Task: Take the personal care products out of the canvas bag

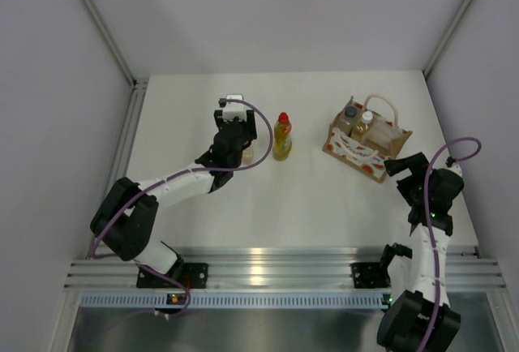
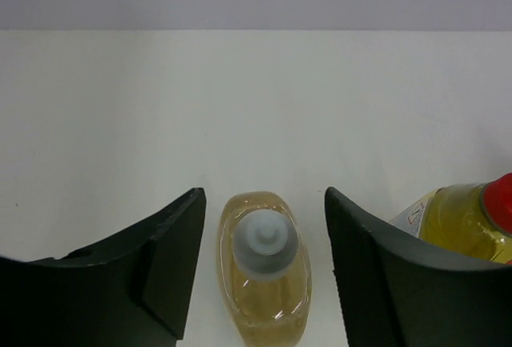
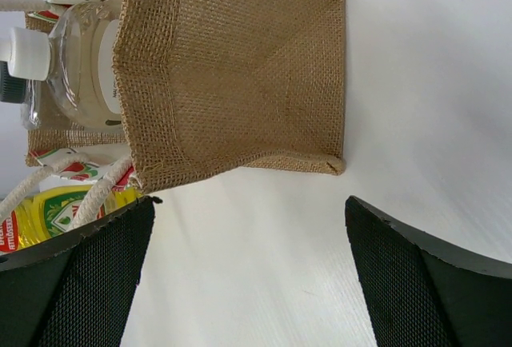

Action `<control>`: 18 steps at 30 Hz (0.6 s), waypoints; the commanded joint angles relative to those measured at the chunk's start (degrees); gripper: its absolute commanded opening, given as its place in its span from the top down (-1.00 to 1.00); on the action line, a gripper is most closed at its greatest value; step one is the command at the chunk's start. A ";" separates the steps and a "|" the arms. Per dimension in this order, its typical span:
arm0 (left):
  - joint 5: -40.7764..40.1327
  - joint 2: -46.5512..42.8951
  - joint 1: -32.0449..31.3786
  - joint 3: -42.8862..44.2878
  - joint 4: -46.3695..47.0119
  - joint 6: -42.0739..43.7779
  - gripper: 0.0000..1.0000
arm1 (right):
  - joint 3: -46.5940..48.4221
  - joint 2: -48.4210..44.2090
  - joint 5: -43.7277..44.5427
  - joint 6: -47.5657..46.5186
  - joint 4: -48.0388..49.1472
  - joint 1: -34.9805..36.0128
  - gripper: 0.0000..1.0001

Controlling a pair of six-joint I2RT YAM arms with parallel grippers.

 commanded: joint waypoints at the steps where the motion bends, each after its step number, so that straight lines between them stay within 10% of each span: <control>1: -1.74 -3.83 -0.45 1.85 7.16 -0.78 -0.37 | 2.25 -0.84 -0.39 0.10 0.38 -1.14 -0.99; 18: 20.92 3.19 -9.75 31.72 -21.84 -4.04 -0.96 | 1.46 -0.40 -1.00 -0.25 0.47 -1.05 -0.99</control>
